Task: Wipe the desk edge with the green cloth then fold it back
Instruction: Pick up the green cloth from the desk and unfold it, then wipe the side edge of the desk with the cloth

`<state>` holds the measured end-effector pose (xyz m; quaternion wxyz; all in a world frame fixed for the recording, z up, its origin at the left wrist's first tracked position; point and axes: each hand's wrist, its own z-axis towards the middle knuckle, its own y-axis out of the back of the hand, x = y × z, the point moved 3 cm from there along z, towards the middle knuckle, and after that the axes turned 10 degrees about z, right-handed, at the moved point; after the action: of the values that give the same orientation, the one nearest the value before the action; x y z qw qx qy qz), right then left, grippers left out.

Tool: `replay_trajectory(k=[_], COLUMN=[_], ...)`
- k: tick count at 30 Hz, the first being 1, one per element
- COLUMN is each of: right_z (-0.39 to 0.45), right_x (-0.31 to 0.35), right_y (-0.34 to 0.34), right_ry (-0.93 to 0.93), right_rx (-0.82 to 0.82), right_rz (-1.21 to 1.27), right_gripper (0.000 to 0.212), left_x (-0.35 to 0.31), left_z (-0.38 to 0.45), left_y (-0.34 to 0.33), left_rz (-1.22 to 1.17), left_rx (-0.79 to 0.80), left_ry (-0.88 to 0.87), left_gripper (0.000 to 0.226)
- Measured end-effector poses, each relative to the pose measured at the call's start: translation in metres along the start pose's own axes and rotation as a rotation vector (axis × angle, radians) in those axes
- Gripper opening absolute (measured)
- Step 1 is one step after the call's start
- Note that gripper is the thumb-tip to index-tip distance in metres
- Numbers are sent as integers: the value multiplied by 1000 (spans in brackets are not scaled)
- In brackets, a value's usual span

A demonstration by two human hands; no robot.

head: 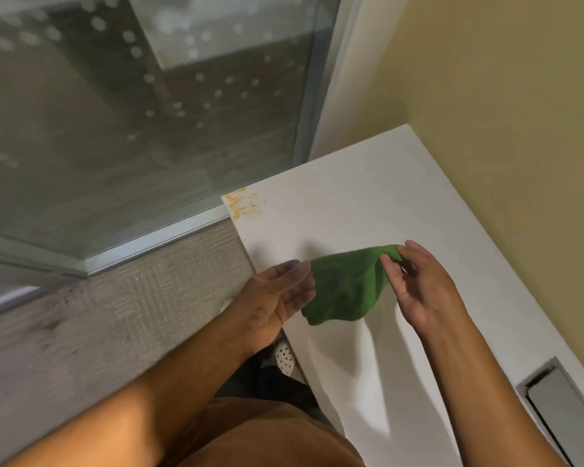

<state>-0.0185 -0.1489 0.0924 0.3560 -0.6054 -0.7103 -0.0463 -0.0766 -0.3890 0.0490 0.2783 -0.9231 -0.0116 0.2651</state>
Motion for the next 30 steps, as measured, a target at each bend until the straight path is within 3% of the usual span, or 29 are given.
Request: replay_trajectory(k=[3,5,7,9,11,15,18,21,25,30], right_z=[43,72,97,110,114,121,133,152,162,171], right_x=[-27,-51,-73,-94,-110,-157,-185,-207,-223,-234], right_y=[-37,-64,-87,-103,-107,-89,-85,-97,-104,-126], right_ry=[-69,-60,11,157,420,905,952,878,914,955], right_rx=[4,5,7,80,217,712,859,812,718,615], right_rz=[-151,-226,-329,-609,-1068,-1814,-2168,-2246,-2236,-2137], right_gripper=[17,25,37,38,40,74,93,98,82,75], left_x=[-4,-7,-11,-16,-18,-8,8,26,56,70], left_z=[21,42,63,79,89,96,94,95,96,112], left_y=[24,41,56,72,86,114,127,135,126,89], left_rz=[-45,-45,-47,-52,-32,64,106,237,411,553], left_rx=[-152,-255,-331,-380,-399,-452,-550,-677,-674,-681], left_ry=[11,22,21,15,9,19,0,3,23,-199], left_gripper=[55,52,43,32,29,26,18,21,35,54])
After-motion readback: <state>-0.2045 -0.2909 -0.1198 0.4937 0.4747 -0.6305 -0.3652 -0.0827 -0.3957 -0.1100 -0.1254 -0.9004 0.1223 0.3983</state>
